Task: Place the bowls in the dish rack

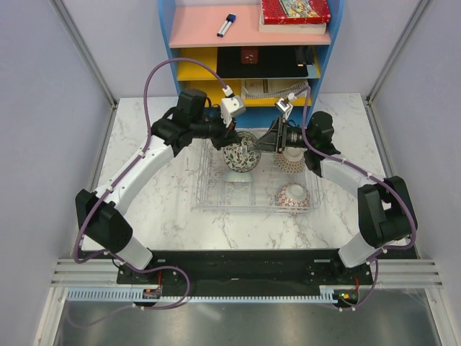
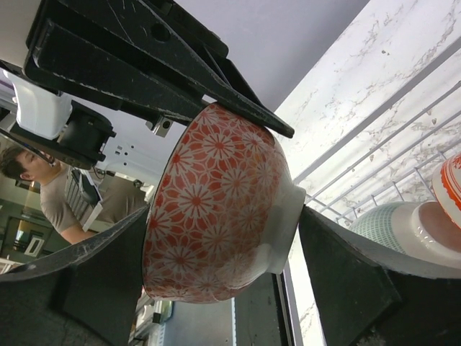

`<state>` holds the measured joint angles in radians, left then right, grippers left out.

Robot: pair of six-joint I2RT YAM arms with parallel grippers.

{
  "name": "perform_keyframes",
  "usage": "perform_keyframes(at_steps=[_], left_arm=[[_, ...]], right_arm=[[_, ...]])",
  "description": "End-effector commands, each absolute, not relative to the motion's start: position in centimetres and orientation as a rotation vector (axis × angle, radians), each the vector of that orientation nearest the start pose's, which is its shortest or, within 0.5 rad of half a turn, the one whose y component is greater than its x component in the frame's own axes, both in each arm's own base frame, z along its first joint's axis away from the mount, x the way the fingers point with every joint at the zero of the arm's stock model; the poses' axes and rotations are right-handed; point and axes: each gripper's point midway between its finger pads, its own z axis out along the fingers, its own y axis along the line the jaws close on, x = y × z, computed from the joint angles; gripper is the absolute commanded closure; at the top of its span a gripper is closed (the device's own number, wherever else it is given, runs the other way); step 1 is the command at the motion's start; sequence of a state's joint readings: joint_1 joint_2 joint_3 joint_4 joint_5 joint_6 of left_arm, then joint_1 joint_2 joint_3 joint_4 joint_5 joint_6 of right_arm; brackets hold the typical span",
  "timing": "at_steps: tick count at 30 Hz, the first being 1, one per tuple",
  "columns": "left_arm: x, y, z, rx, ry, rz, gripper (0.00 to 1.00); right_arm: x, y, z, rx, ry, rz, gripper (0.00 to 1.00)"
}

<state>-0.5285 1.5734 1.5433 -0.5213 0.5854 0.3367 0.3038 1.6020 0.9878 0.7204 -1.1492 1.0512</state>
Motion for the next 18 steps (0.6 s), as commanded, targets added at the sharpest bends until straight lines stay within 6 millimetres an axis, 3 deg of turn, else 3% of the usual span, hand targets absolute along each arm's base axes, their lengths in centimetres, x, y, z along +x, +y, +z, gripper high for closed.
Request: perform_keyframes(at_steps=[1, 7, 18], left_arm=[[33.6, -30.0, 31.4, 1.158, 1.626, -0.738, 0.98], [33.6, -29.9, 31.4, 1.167, 1.618, -0.726, 0.98], [33.2, -29.9, 31.0, 1.170, 1.625, -0.742, 0.98]], right_arm=[[29.5, 27.8, 28.4, -0.579, 1.746, 1.802, 0.10], [28.9, 27.5, 26.9, -0.646, 1.785, 1.750, 0.03], [28.0, 27.2, 29.3, -0.685, 1.689, 1.792, 0.04]])
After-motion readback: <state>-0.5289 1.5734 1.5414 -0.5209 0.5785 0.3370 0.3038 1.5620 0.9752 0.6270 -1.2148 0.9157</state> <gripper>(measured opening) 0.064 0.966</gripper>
